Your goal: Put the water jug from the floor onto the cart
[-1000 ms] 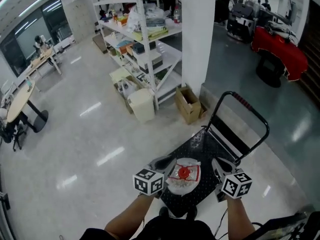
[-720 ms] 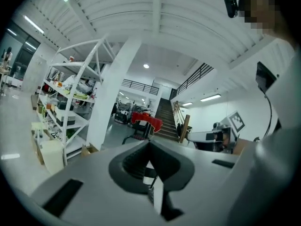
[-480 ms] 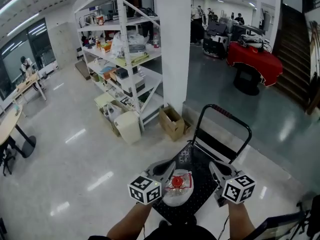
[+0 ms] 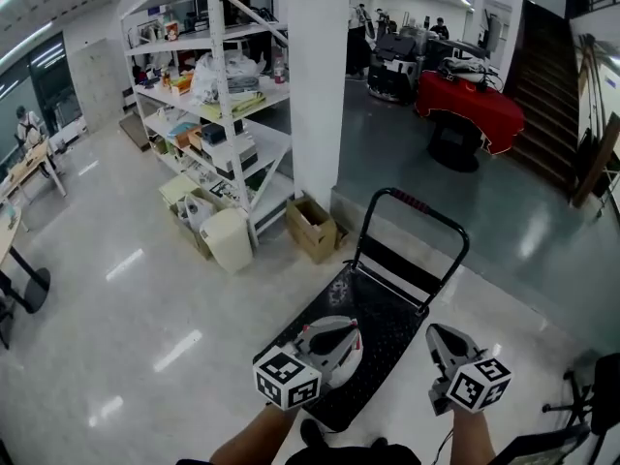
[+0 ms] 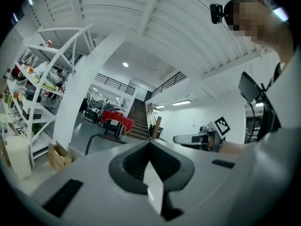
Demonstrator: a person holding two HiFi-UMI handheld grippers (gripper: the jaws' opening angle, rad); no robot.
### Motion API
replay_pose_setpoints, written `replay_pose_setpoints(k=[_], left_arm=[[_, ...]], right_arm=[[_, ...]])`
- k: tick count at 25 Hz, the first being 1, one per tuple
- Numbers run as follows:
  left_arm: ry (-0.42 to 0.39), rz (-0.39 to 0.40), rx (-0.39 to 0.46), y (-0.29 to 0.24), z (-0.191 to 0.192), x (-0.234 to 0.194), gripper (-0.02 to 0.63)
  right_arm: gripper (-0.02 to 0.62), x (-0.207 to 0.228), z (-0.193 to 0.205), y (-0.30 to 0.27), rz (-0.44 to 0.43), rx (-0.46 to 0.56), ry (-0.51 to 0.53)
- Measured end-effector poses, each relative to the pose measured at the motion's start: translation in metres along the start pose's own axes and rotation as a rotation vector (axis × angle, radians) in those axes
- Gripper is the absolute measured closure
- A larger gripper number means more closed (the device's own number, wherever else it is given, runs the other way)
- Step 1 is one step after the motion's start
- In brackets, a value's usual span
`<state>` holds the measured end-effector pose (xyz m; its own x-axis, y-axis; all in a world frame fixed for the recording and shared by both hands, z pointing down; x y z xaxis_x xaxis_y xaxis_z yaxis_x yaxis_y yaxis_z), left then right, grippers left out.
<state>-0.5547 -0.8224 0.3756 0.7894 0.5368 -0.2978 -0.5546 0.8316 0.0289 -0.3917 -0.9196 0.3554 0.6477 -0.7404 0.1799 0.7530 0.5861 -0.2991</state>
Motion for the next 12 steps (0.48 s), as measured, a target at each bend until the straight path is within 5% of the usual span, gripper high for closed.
replay_pose_setpoints(k=[6,12], left_arm=[[-0.021,0.093,-0.017,-0.029,0.005,0.081,0.604],[-0.06,0.101,-0.035,-0.072,0.023,0.187,0.604]], right_arm=[[0.592,0.029,0.003,0.075,0.018,0.063,-0.005],[0.592,0.075,0.017,0.188,0.001,0.089,0.044]])
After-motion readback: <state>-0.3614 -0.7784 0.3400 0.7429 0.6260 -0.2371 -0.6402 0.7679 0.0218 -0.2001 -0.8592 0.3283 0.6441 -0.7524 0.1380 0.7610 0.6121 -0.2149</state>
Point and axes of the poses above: the fingertips, and each gripper's own axes: y backward along the fingers, x to its right, z out of its underside, the point moved 3 cm from there along y, backward along the fingers, and after that the axes turned 13 degrees about z, right-handed, at the moved point
